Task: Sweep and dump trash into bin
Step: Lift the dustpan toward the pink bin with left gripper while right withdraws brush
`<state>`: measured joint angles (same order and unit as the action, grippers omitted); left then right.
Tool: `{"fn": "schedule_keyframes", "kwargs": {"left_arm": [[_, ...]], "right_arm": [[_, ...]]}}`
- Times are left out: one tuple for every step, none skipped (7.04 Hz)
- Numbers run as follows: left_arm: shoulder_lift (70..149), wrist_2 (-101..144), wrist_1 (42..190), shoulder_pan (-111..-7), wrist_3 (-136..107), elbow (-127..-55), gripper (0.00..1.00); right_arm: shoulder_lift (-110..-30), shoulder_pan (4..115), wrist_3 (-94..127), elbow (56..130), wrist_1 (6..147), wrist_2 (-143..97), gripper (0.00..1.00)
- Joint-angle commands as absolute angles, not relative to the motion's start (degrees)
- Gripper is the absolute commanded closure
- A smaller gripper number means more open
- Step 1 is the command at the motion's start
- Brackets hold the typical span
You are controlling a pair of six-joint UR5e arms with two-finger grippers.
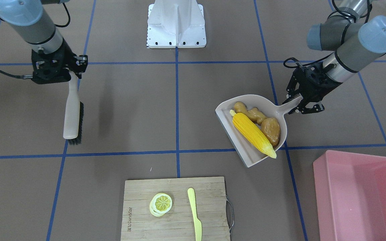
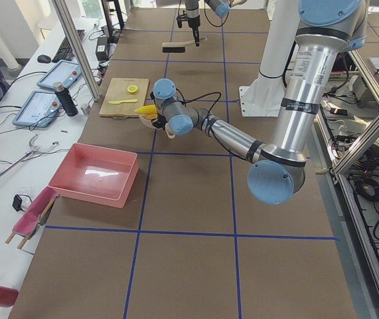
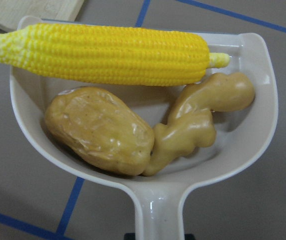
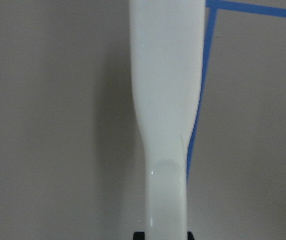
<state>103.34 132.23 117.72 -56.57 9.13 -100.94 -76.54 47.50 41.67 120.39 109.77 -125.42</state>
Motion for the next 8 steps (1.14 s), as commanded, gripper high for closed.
{"fn": "schedule_keyframes", "kwargs": {"left_arm": [[101.1,132.0,117.5,-60.2,8.4,-101.8,1.0],[100.6,131.1,117.3,-62.9,8.3,-101.8,1.0],[99.1,128.9,117.3,-64.6,8.3,-102.0,1.0],[98.0,124.8,117.3,-66.3,8.4,-101.5,1.0],[97.9,123.0,117.2,-67.7,6.3,-101.3,1.0],[97.5,123.6,117.5,-68.2,1.4,-101.2,1.0],[96.5,124.1,117.8,-68.6,-3.5,-101.2,1.0],[95.7,124.9,117.7,-68.8,-10.9,-101.2,1.0]], "right_arm": [[-85.5,54.2,34.7,120.2,109.4,-127.5,1.0],[-89.3,56.0,31.5,120.0,107.9,-128.7,1.0],[-93.2,57.1,29.2,119.5,104.5,-129.3,1.0],[-96.1,57.2,29.1,118.4,99.5,-129.3,1.0],[-97.6,57.2,29.2,117.4,96.4,-129.4,1.0],[-98.3,57.1,29.5,116.1,93.5,-129.4,1.0],[-97.6,57.0,29.7,114.7,91.5,-129.6,1.0],[-95.0,57.0,29.7,113.1,91.1,-130.1,1.0]]}}
